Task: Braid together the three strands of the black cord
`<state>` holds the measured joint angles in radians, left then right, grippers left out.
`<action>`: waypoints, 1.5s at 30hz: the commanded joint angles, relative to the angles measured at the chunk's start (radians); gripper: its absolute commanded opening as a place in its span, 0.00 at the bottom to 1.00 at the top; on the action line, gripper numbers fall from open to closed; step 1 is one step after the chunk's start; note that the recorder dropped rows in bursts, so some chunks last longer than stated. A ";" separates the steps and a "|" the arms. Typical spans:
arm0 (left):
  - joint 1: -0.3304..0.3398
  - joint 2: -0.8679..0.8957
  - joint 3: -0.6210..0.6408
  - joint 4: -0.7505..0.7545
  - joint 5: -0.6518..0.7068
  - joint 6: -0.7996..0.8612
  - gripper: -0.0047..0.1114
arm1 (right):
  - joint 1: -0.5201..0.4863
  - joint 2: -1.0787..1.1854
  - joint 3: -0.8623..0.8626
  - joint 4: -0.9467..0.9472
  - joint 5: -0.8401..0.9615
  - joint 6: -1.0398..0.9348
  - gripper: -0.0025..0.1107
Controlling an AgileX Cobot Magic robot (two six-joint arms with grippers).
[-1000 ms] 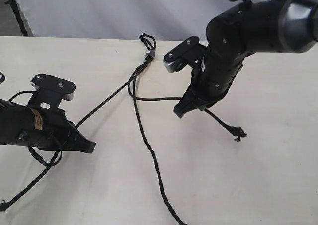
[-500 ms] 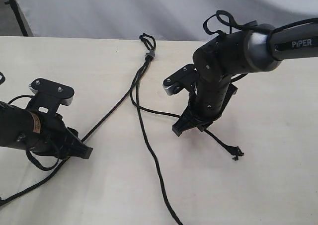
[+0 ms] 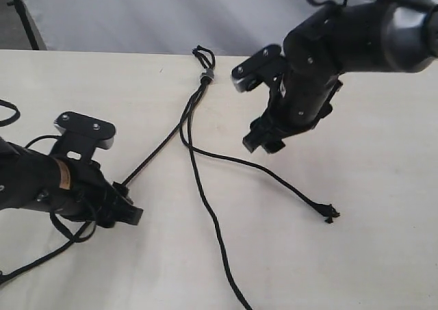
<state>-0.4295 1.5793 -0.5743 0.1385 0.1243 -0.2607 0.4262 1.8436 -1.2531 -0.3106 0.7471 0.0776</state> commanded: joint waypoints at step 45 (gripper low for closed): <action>-0.293 0.479 -0.712 -0.102 0.758 0.017 0.09 | -0.006 -0.446 0.337 -0.555 -0.349 0.535 0.64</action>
<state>-0.7168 2.0519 -1.2985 0.0334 0.8143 -0.2850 0.4262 1.4052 -0.9207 -0.8586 0.4175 0.6061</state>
